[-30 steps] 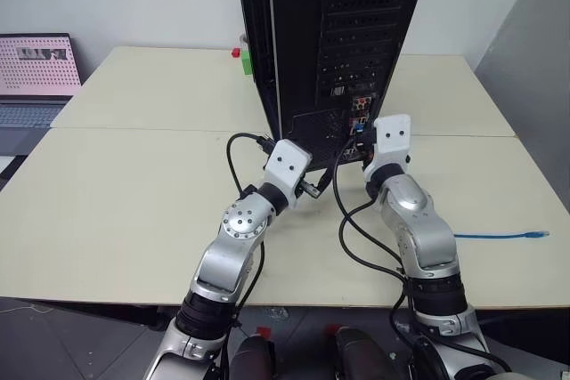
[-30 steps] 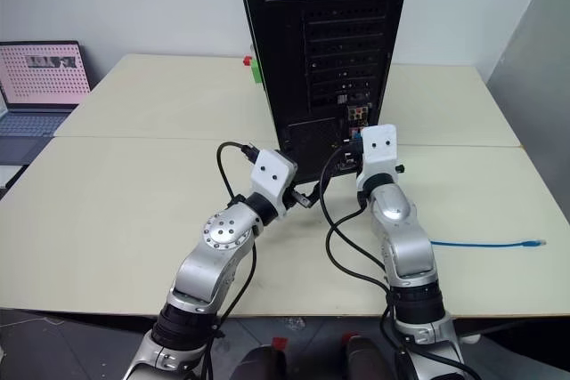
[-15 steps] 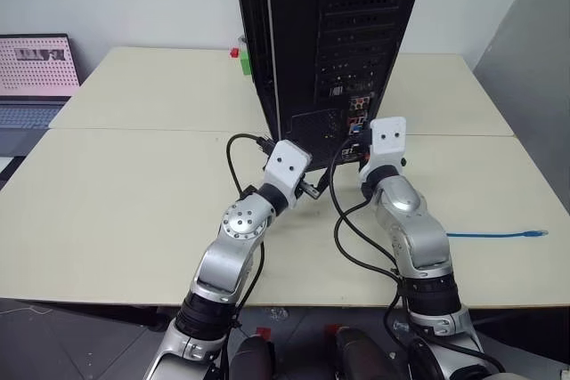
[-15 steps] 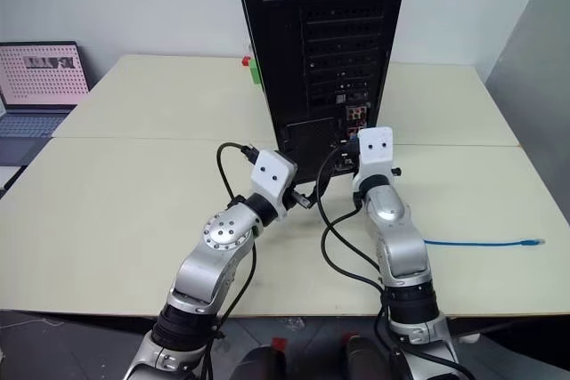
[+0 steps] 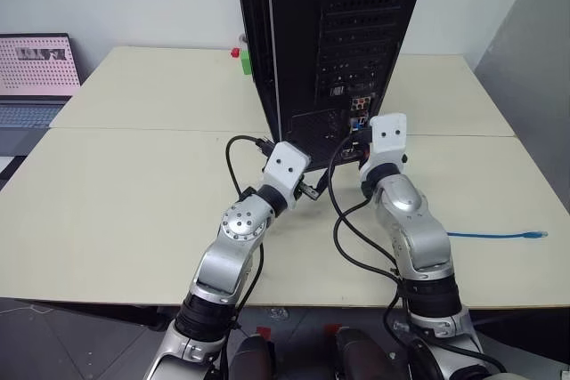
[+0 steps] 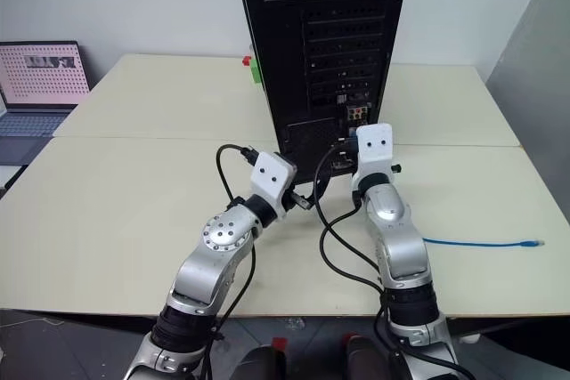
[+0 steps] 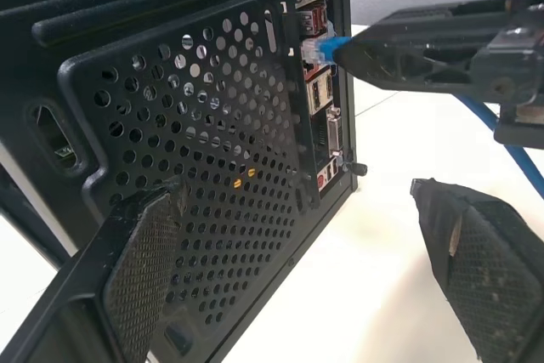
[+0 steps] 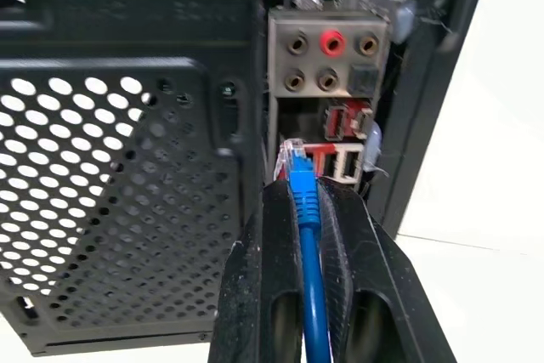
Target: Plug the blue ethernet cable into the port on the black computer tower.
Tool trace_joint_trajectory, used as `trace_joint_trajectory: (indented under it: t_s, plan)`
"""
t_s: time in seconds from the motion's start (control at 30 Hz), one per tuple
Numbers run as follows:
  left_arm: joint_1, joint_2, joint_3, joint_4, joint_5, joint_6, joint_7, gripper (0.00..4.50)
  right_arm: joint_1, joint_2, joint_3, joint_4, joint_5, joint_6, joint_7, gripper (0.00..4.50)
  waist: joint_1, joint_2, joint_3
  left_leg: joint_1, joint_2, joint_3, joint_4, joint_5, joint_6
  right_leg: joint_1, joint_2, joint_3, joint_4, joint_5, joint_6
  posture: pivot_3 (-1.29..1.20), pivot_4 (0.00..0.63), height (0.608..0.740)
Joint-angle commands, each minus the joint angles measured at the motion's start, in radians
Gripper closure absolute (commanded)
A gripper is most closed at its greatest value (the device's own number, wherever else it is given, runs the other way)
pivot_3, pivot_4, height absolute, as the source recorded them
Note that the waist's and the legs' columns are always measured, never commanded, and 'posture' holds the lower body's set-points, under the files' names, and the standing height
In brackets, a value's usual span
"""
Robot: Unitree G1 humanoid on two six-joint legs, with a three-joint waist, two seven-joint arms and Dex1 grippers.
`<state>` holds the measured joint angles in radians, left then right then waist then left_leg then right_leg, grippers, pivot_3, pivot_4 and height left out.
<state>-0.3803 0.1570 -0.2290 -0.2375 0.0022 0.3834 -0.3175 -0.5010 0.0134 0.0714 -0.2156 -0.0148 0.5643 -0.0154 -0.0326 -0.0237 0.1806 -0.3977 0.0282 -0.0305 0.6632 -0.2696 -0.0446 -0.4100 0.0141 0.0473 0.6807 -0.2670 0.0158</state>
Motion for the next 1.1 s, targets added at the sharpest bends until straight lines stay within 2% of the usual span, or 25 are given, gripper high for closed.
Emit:
trace_joint_trajectory:
  t_s: [0.03,0.43,1.1]
  plan:
    - [-0.009,0.0,0.006,-0.018,0.001,-0.02,-0.003,0.04,-0.012,0.004,0.001,-0.043,0.002,-0.002,0.002,4.48,0.0,0.0,0.0,0.0,0.0,0.0,0.0,0.0,0.0,0.0,0.0,0.0,0.0,0.0,0.0,0.0,0.15,0.74]
    - [-0.006,-0.001,0.005,-0.022,0.003,-0.018,0.0,0.04,-0.009,0.035,-0.028,-0.066,0.021,0.064,-0.016,4.48,0.0,0.0,0.0,0.0,0.0,0.0,0.0,0.0,0.0,0.0,0.0,0.0,0.0,0.0,0.0,0.0,0.15,0.74]
    - [-0.009,-0.002,0.005,-0.024,0.003,-0.016,-0.001,0.04,-0.046,0.062,-0.048,-0.025,0.018,0.043,-0.036,4.48,0.0,0.0,0.0,0.0,0.0,0.0,0.0,0.0,0.0,0.0,0.0,0.0,0.0,0.0,0.0,0.0,0.15,0.74]
